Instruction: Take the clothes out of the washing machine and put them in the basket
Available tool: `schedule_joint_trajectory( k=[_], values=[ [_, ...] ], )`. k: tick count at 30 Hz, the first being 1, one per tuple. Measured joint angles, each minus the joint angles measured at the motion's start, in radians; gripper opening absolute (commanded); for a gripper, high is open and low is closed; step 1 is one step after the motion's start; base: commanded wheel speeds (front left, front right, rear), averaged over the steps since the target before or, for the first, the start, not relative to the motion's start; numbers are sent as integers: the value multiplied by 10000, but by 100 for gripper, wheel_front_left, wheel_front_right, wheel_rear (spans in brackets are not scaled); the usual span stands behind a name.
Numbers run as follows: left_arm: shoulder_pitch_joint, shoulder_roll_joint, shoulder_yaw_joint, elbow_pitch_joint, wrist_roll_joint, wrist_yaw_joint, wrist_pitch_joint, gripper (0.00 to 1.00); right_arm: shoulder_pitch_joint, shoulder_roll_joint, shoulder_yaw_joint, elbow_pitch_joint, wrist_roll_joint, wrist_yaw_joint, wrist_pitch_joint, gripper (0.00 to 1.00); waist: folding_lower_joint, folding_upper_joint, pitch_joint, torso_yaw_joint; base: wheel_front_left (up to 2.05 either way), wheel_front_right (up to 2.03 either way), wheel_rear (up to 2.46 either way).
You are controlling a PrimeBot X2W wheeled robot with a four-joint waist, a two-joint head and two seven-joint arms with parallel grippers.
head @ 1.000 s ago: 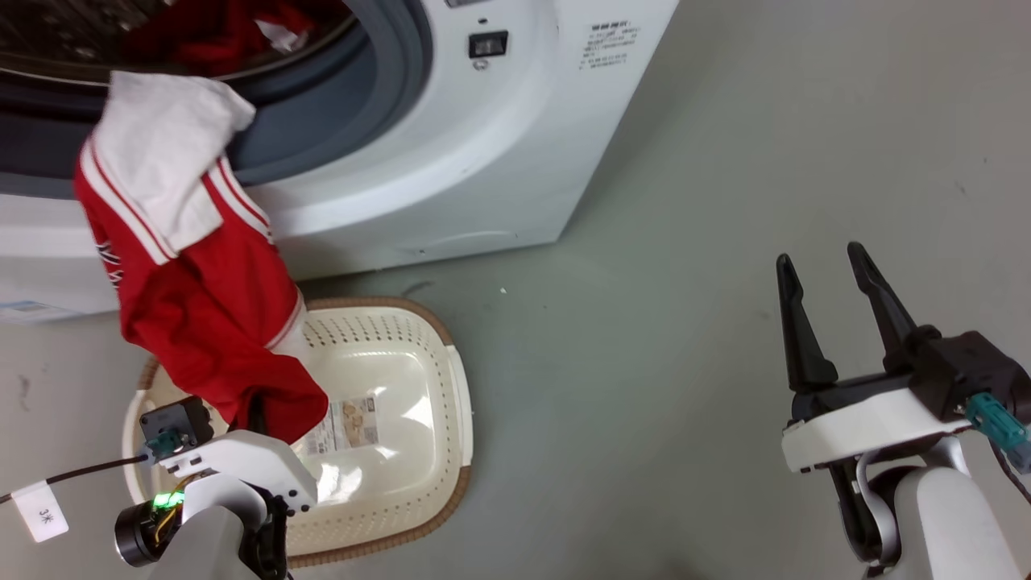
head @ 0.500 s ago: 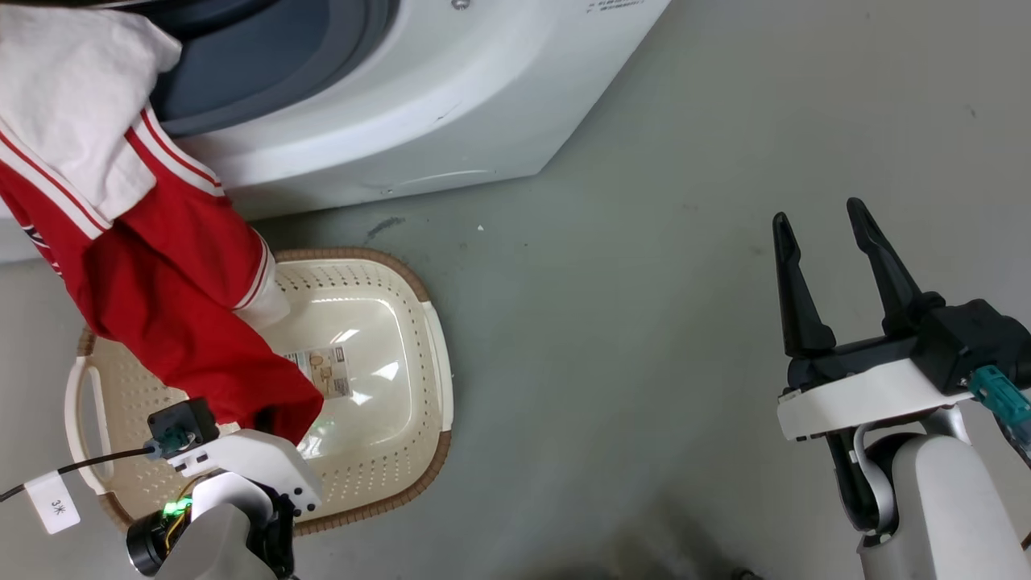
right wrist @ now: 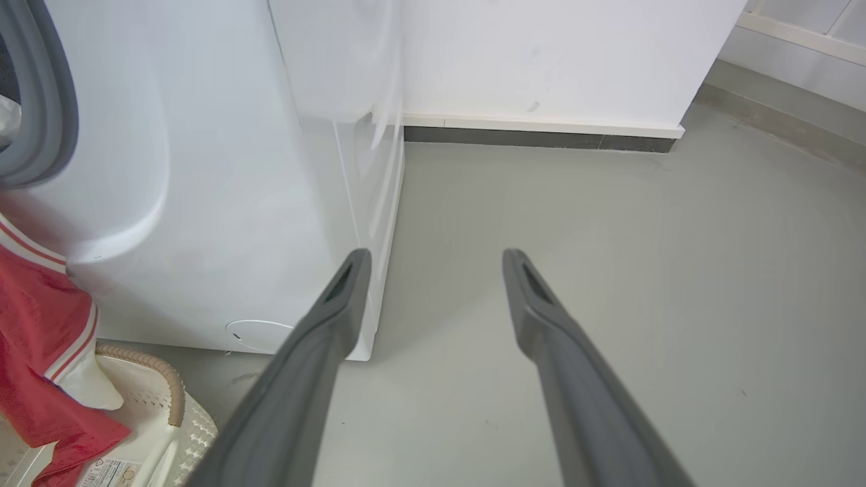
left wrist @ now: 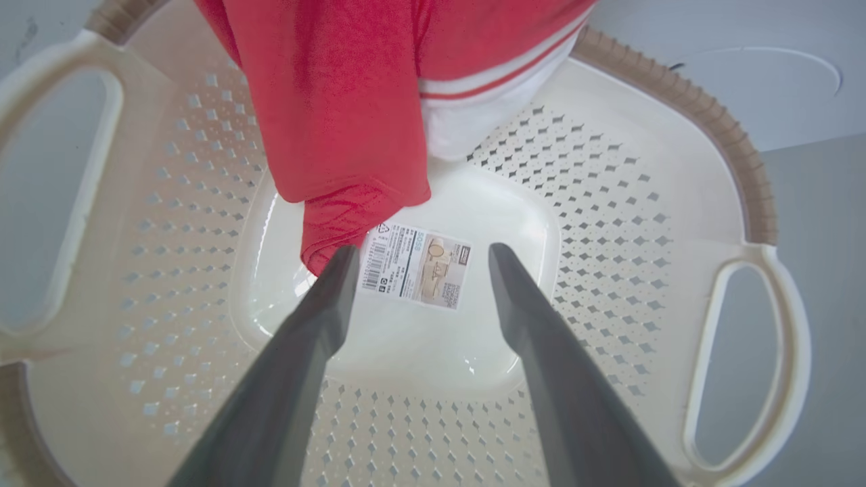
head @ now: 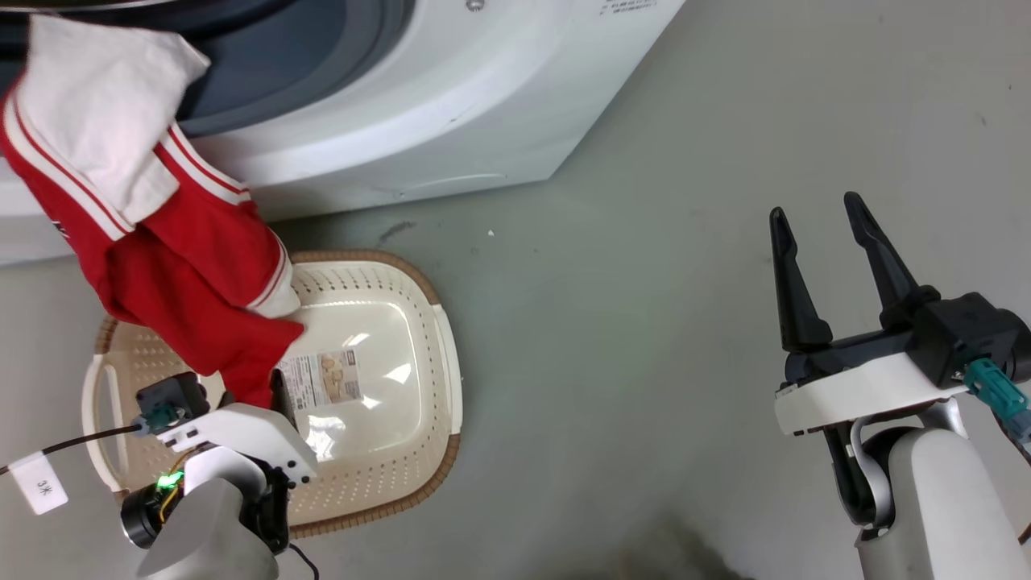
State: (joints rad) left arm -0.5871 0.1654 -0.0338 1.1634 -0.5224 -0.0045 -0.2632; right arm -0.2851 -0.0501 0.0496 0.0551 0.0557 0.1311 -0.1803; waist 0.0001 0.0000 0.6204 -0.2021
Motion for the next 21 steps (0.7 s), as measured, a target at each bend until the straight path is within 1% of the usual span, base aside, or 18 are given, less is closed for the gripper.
schedule_joint_trajectory(
  k=[4, 7, 13, 18, 21],
  values=[
    [438, 81, 395, -1062, 290, 56, 0, 100, 56, 2, 2, 123, -13, 0, -38, 100, 0, 0, -485, 67, 0, 0, 0],
    [963, 12, 744, -1987, 633, 132, 0, 100, 244, 0, -38, 207, -15, 0, -21, 100, 0, 0, -925, 134, 0, 0, 0],
    [1759, -165, 1511, -3944, 1576, 128, 0, 100, 555, 0, -127, 293, -42, 0, 84, 100, -1, 0, -1767, 310, 0, 0, 0],
    [2138, -290, 2038, -5450, 2452, -15, 0, 100, 849, 0, -182, 301, -58, 0, 230, 100, -1, 0, -2345, 459, 0, 0, 0],
    [2168, -278, 2184, -6061, 2961, -130, 0, 100, 995, 0, -194, 257, -56, 0, 270, 100, -2, 0, -2603, 512, 0, 0, 0]
  ],
)
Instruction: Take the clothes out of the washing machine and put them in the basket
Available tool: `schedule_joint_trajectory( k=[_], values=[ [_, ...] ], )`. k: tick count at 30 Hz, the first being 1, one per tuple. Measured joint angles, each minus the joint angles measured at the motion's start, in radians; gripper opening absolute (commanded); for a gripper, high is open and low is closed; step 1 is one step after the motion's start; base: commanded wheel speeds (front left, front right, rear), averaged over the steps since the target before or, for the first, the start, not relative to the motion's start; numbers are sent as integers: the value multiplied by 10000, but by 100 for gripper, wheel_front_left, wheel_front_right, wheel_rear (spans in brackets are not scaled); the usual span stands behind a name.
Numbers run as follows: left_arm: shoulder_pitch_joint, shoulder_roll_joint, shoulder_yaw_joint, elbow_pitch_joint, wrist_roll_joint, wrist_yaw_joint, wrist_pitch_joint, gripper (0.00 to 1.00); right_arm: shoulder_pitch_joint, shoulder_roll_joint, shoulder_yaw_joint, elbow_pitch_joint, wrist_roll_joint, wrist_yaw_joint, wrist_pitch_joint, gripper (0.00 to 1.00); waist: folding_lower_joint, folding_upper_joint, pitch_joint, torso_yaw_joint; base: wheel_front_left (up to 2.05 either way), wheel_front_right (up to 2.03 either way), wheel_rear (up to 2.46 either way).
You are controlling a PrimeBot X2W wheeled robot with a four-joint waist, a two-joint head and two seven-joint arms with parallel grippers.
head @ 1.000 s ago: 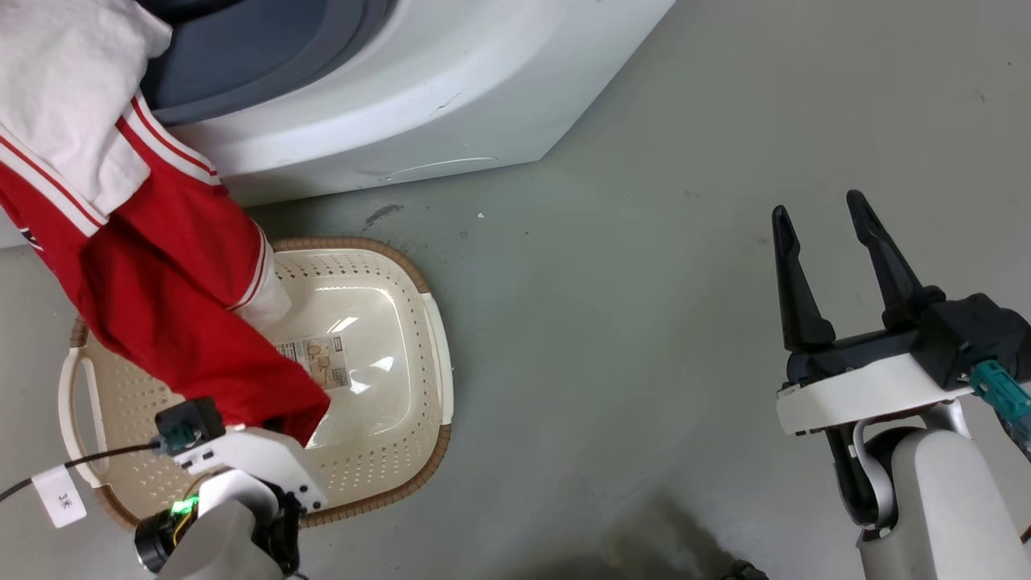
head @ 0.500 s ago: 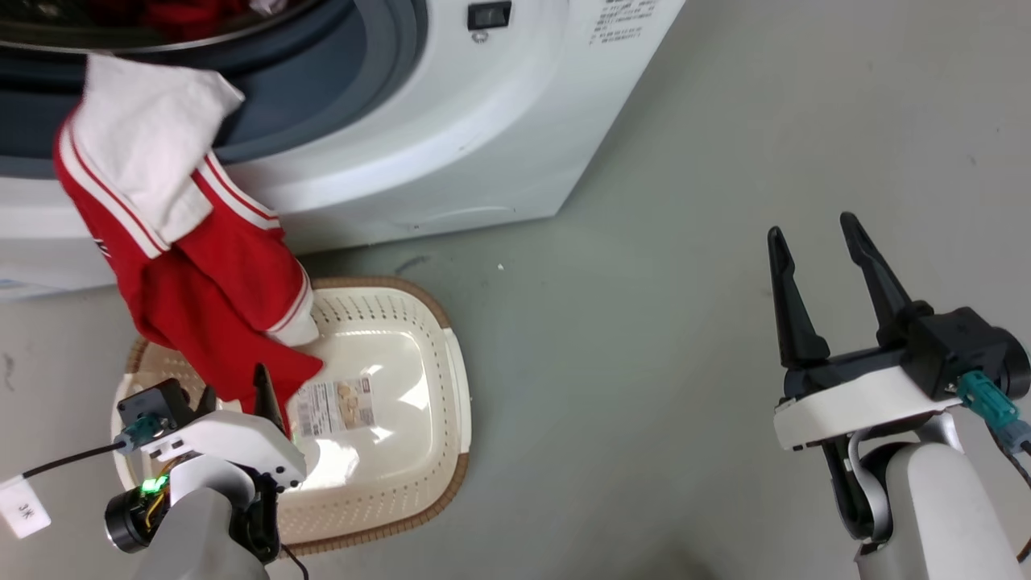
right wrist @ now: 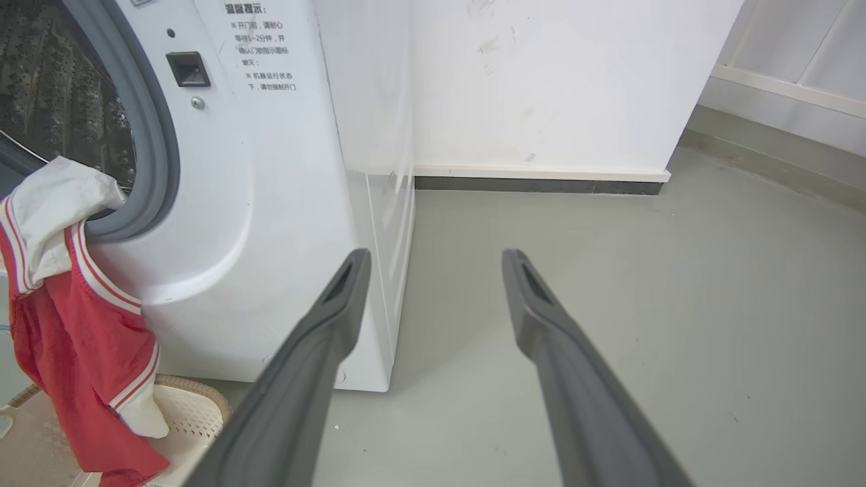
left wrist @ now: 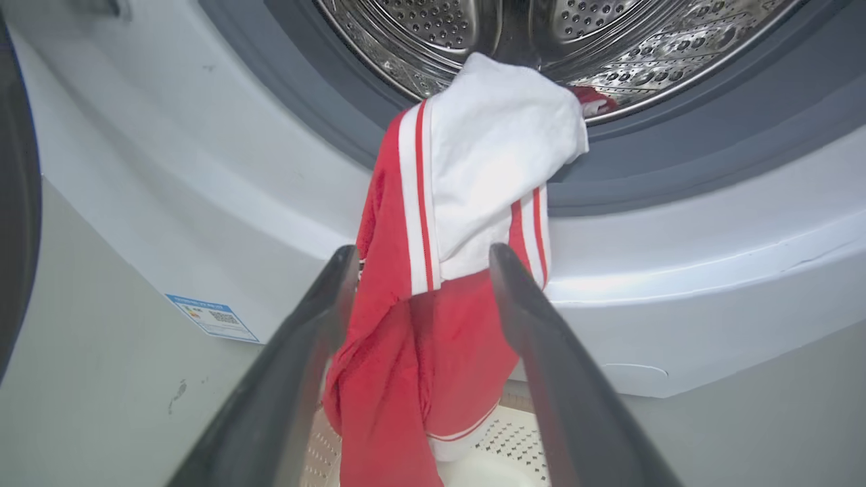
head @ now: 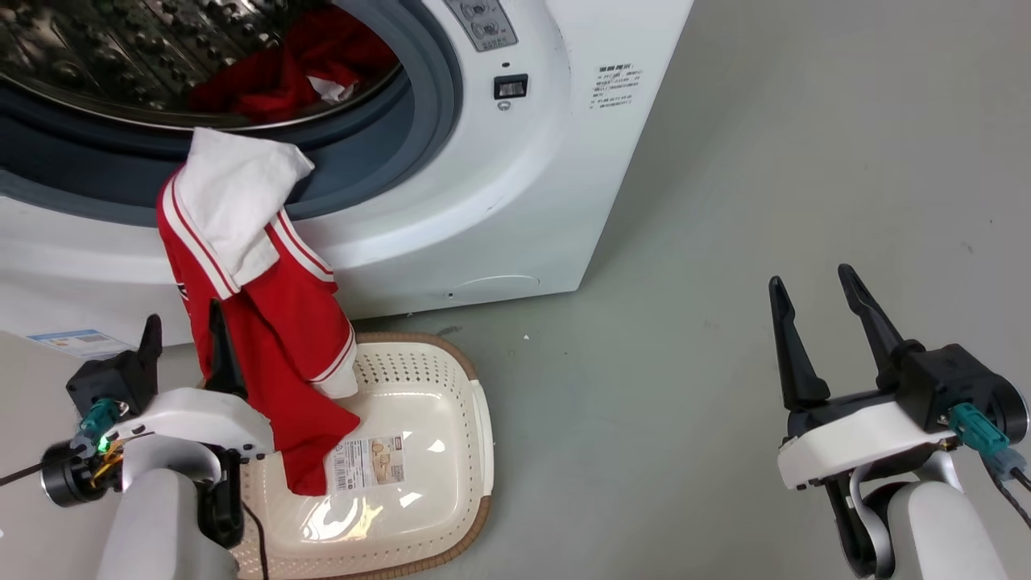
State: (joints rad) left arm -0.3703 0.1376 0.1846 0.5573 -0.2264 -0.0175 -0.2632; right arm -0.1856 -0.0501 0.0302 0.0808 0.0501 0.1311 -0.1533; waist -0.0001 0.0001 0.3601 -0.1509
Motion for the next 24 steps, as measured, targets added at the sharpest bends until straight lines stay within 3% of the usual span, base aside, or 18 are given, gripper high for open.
schedule_joint_trajectory(
  k=[3, 7, 13, 18, 24],
  values=[
    [-29, 196, -44, -40, 407, -207, 0, 100, 87, 0, 4, -21, 21, 0, 38, 100, 0, 0, -140, -1, 0, 0, 0],
    [-560, 738, -295, 984, 654, -541, 67, 100, 211, 0, 38, -58, 117, 0, 44, 100, 0, 0, -170, -122, 0, 0, 0],
    [-1764, 1607, -608, 2408, 686, -865, 1440, 100, 213, 0, 84, -42, 236, 0, -12, 100, 0, 0, 134, -333, 0, 0, 0],
    [-2657, 2132, -748, 3139, 541, -980, 2222, 100, 113, 0, 151, 25, 389, 0, -138, 100, 0, 0, 526, -561, 0, 0, 0],
    [-3515, 2500, -830, 3739, 439, -1028, 2443, 100, -146, 0, 205, 245, 546, 0, -328, 100, 0, 0, 1005, -823, 0, 0, 0]
  ],
)
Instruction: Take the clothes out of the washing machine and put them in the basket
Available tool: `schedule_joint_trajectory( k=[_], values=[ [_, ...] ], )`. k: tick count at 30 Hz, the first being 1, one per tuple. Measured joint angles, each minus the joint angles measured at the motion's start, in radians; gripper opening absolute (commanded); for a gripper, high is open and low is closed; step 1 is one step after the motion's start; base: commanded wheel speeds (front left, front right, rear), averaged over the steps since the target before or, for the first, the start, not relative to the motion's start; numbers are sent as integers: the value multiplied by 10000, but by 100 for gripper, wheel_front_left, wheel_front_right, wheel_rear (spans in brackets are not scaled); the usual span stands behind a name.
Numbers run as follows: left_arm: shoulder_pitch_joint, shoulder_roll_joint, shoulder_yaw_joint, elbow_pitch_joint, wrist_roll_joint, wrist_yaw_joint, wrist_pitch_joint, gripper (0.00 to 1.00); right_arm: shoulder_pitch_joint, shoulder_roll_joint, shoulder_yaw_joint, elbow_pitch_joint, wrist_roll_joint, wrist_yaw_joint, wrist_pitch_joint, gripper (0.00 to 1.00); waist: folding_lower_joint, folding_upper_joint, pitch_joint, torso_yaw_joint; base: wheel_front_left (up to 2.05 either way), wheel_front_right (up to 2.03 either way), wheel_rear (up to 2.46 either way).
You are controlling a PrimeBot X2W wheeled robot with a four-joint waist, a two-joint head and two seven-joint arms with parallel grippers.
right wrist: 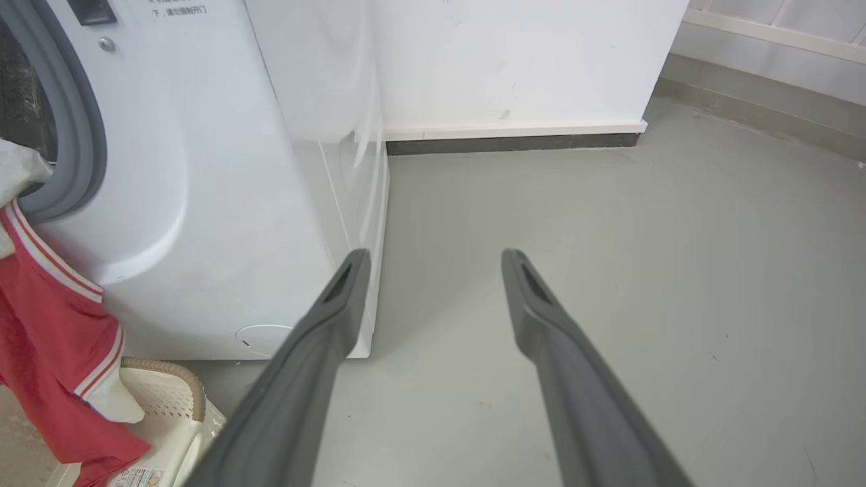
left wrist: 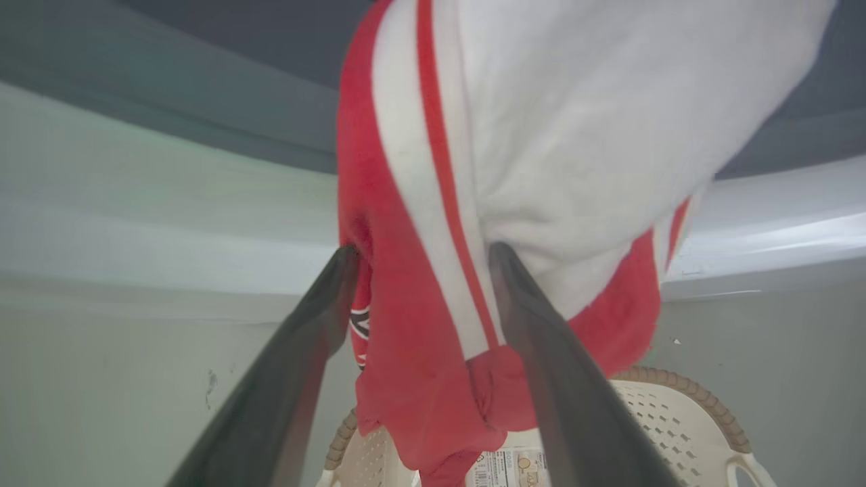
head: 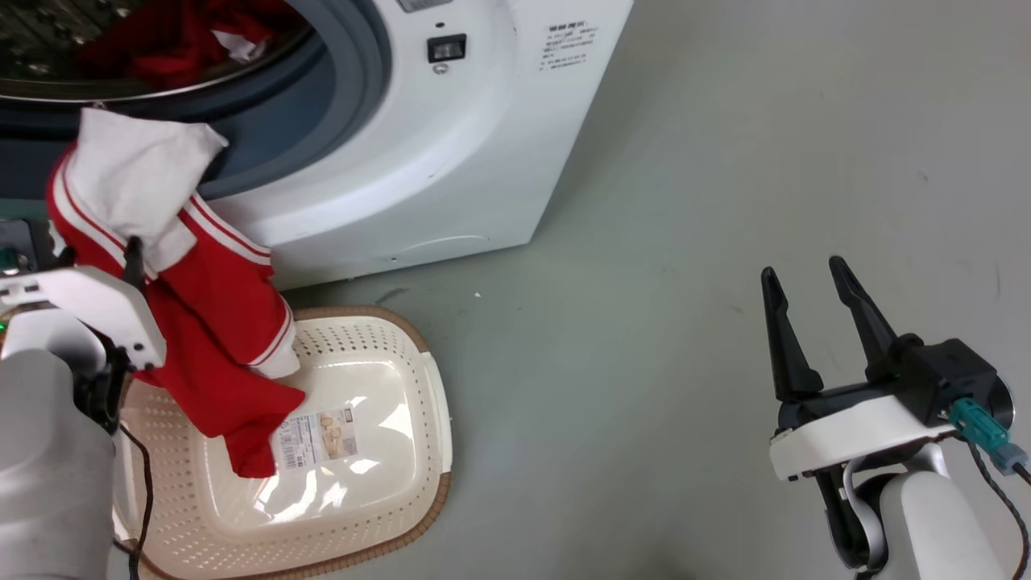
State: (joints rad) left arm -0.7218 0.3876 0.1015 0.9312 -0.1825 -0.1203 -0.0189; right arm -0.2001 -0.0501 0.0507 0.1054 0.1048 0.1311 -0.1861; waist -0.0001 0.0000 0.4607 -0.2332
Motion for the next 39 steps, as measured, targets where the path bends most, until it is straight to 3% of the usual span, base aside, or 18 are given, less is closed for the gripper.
schedule_joint_trajectory(
  k=[9, 10, 11, 12, 19, 27, 39],
  values=[
    [-730, 111, 33, 631, -163, 219, -318, 100, -260, 0, 44, 274, 61, 0, -198, 100, 1, 0, 334, -165, 0, 0, 0],
    [-771, 109, 40, 694, -173, 245, -389, 90, -280, 0, 44, 284, 61, 0, -203, 100, 0, 0, 337, -161, 0, 0, 0],
    [-803, 107, 35, 763, -192, 251, -458, 34, -289, 0, 44, 301, 59, 0, -217, 100, 0, 0, 333, -155, 0, 0, 0],
    [-818, 102, 27, 805, -222, 249, -546, 0, -296, 0, 46, 326, 58, 0, -238, 100, 1, 0, 323, -147, 0, 0, 0],
    [-685, -100, 15, 1185, -443, 182, -1112, 0, -306, 0, 15, 466, -17, 0, -244, 100, 1, 0, 13, -72, 0, 0, 0],
    [543, -727, 176, 1126, -777, 240, -2226, 0, -56, 0, -56, 493, -176, 0, -142, 100, 1, 0, -830, 135, 0, 0, 0],
    [2924, -1779, -98, -35, -865, 217, -2314, 0, 674, 0, -98, 274, -341, 0, 305, 100, 0, 0, -2321, 660, 0, 0, 0]
  ],
)
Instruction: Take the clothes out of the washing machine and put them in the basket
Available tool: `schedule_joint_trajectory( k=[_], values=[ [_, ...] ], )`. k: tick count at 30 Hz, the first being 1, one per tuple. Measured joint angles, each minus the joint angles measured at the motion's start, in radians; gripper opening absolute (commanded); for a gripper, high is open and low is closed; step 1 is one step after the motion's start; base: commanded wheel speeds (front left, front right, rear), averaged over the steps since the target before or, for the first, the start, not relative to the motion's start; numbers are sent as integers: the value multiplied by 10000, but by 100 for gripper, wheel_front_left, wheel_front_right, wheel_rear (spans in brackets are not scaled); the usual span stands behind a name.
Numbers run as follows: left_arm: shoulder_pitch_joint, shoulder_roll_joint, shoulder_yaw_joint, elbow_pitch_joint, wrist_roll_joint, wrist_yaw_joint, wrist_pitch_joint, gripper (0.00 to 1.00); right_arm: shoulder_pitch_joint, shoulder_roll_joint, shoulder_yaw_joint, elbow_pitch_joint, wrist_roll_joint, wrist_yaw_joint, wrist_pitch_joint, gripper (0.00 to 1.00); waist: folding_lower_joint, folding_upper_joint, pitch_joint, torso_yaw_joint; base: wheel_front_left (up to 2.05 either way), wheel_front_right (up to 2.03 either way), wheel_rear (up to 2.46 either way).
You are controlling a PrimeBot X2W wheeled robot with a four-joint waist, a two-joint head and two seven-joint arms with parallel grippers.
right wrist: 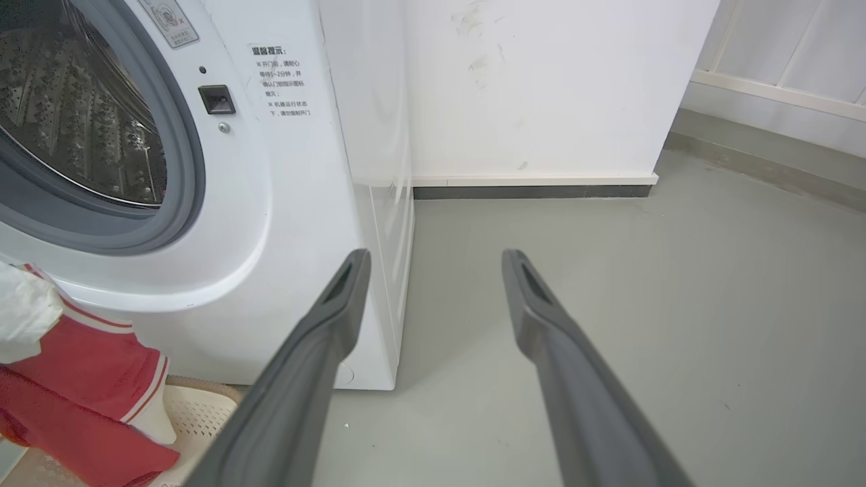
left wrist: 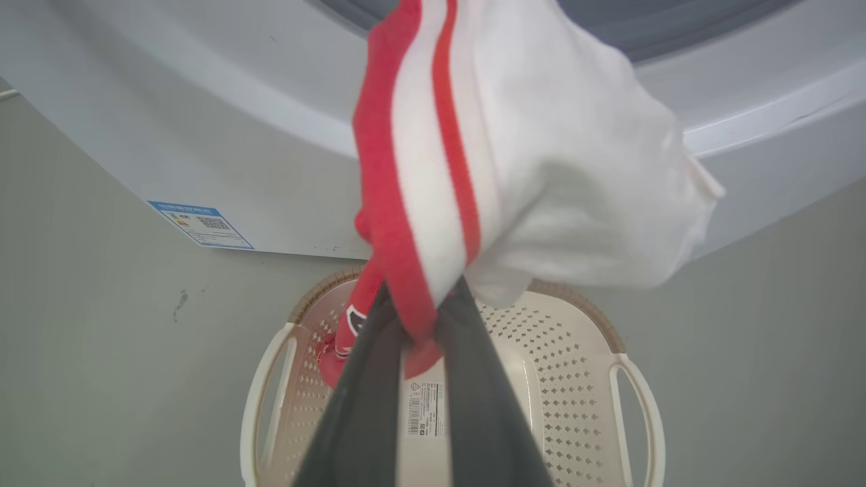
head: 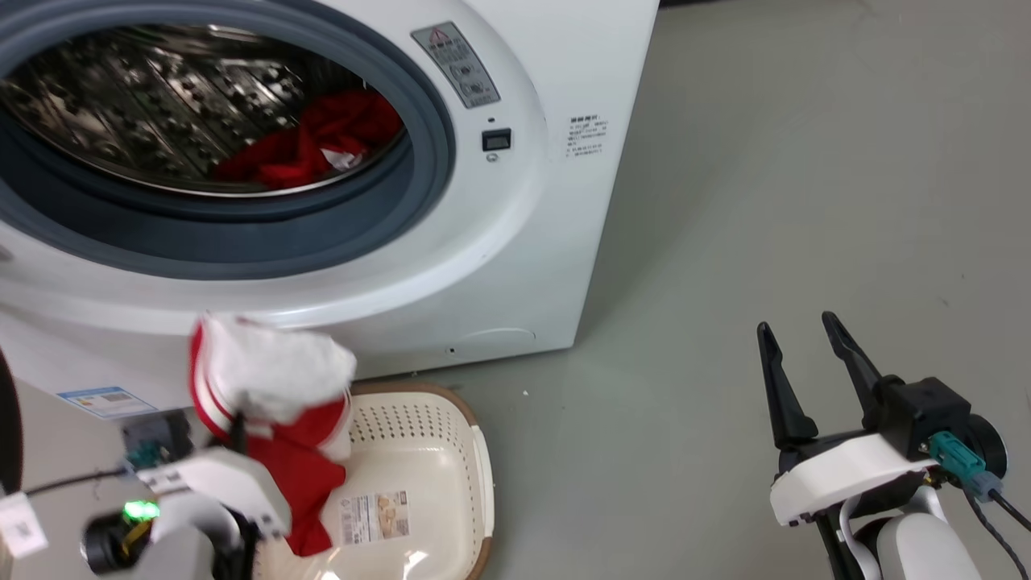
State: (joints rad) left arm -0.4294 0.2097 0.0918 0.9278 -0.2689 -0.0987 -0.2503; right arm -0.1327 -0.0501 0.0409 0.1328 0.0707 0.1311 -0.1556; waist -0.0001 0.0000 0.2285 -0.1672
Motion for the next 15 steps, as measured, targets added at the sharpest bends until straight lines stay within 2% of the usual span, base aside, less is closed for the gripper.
schedule_joint_trajectory(
  k=[7, 15],
  values=[
    [1261, -639, -378, 148, -270, -157, 1246, 0, 157, 0, 63, -276, 2, 0, 184, 100, 0, 0, -324, 161, 0, 0, 0],
    [1384, -988, -579, 648, -516, -155, 1802, 0, -58, -2, 176, -648, 0, 0, 249, 100, 0, 0, 482, 16, 0, 0, 0]
  ],
)
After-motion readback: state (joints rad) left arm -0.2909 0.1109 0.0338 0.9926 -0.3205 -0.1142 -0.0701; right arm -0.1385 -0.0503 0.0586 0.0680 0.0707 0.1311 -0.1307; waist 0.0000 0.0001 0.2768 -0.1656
